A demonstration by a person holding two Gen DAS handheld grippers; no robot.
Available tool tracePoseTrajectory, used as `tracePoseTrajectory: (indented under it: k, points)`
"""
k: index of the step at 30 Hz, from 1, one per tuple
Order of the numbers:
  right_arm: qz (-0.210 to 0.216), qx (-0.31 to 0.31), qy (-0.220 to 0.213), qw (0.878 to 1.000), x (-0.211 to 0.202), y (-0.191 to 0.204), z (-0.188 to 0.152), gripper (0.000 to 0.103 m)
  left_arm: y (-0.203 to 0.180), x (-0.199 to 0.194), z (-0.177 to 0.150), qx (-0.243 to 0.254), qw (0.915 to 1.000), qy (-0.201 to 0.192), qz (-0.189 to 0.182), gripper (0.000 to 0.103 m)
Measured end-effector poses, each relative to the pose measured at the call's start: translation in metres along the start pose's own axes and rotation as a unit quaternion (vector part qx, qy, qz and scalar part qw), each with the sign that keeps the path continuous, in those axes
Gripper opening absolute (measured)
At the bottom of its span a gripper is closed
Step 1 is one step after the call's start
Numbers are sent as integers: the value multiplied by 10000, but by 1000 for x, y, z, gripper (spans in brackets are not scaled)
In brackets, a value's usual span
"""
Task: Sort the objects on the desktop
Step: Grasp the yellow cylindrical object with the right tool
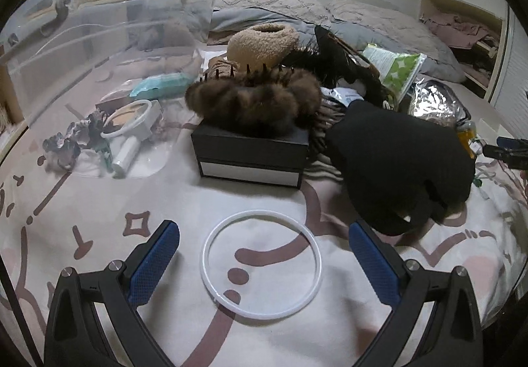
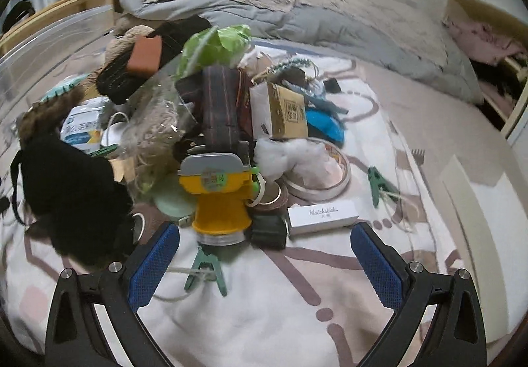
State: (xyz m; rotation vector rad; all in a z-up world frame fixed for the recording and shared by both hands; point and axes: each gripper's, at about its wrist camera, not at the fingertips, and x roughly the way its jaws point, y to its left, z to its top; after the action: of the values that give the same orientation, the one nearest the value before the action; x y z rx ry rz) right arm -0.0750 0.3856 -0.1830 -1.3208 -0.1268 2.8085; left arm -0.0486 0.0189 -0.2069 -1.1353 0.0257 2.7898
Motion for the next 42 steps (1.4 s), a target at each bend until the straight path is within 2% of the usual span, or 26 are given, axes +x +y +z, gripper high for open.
tracePoseTrajectory:
  k: [2,3,6,11,22,31,36,42]
  points:
    - [20,-7,19,10000,8,4,2,101,-1,6,-3,-13,10000,71,14,103]
    - [39,-19,1,10000,11,7,4,89,0,9,-5,-56,9999,135,27,103]
    - [175,36,68,9998,22,11,8,64,3,19,-12,-219,9993,267,108,103]
    - [402,92,48,9991,28,17,7,52,2,22,-16,-159,9995,245,150,103]
    - [223,2,141,9997,46,24,13,48,5,28,-16,-228,9992,327,16,103]
    - [510,268,107,9983,0,10,1,47,7,27,-18,-256,9993,274,-75,103]
    - [471,566,339,9967,-32,-14,-24,47,8,27,-18,-272,9992,263,-98,103]
    - [137,885,761,9931,-59,-38,-68,47,8,26,-18,-278,9992,260,-107,103]
